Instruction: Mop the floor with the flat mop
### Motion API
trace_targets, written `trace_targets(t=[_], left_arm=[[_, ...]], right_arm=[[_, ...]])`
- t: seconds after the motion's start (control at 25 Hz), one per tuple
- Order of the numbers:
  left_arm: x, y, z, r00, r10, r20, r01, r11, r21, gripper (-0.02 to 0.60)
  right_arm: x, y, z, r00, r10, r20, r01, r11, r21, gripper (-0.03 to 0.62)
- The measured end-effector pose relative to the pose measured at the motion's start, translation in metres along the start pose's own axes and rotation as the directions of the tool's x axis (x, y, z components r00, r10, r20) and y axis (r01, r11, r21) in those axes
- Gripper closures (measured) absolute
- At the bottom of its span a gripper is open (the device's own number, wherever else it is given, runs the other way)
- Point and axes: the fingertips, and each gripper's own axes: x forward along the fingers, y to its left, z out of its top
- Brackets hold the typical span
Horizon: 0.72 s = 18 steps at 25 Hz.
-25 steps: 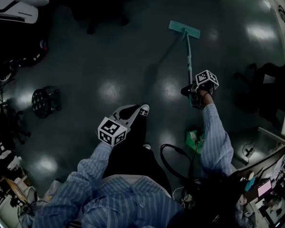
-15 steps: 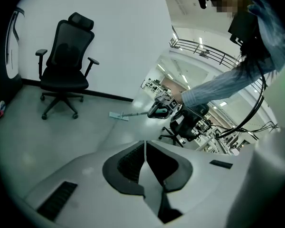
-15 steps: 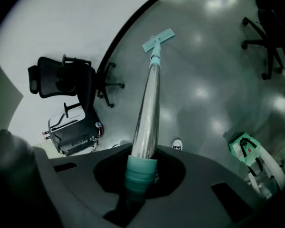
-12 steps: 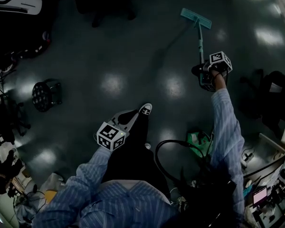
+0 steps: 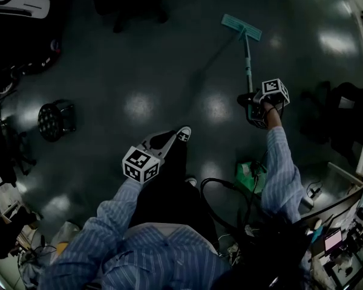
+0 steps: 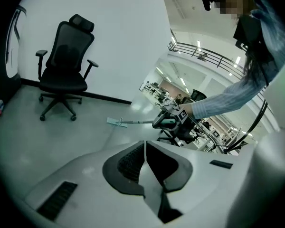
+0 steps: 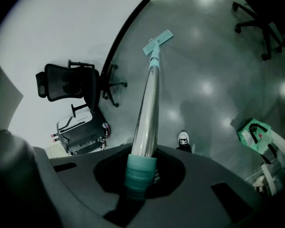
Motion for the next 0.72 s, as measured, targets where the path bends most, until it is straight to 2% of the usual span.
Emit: trace_targets(t=[0.4, 0.72], left_arm=[[-0.052, -0.046, -0.034, 0.999, 0.024, 0.047, -0.026, 0.999, 0.035, 0.568], [-0.094, -0.114, -0.094, 0.999, 0.005, 0.053, -0.009, 0.998, 0.070, 0.568]], right_arm=[[-0.001, -0.077, -0.165, 0.997, 0.064, -0.048, -0.063, 0.998, 0.007, 0.560], [-0.007, -0.165, -0.319, 0.995, 0.045, -0.092, -0.046, 0.999, -0.015, 0.560]])
